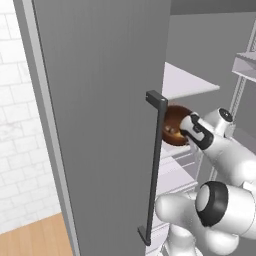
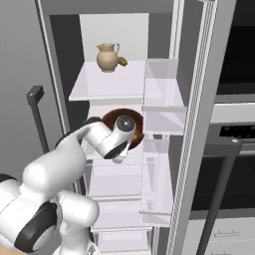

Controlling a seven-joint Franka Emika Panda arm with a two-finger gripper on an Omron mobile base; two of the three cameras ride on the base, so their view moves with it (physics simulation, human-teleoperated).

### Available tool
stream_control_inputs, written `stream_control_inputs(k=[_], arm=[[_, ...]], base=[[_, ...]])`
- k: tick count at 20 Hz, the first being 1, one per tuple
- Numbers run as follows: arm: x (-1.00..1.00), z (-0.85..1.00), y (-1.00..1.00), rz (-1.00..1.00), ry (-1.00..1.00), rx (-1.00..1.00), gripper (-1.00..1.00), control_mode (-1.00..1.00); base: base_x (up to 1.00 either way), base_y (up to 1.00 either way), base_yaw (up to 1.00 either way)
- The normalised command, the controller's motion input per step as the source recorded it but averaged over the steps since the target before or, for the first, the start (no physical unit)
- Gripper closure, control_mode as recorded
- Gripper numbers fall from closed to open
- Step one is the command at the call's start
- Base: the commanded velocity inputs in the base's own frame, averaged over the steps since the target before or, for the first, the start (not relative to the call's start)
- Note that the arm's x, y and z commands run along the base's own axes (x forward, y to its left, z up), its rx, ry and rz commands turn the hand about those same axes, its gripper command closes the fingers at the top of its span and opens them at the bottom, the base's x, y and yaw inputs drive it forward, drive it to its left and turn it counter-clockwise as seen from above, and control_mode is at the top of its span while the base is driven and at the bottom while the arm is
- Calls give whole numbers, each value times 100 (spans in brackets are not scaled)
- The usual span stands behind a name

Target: Pick the chicken drumstick and mushroom from their plates and place them in the bowl. Then put the bowl in the fridge.

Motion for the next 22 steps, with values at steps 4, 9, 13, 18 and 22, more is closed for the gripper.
stream_control_inputs(k=[4, 9, 13, 18, 22], arm=[[42, -51, 0, -4, 4, 0, 100, -100], [20, -41, 0, 0, 4, 0, 100, -100], [30, -26, 0, 0, 0, 0, 100, -100], [49, -27, 5, 0, -4, 0, -100, -100], [-1, -8, 0, 0, -5, 0, -100, -100]], base=[[0, 0, 0], [0, 0, 0], [0, 0, 0], [0, 0, 0], [0, 0, 0]])
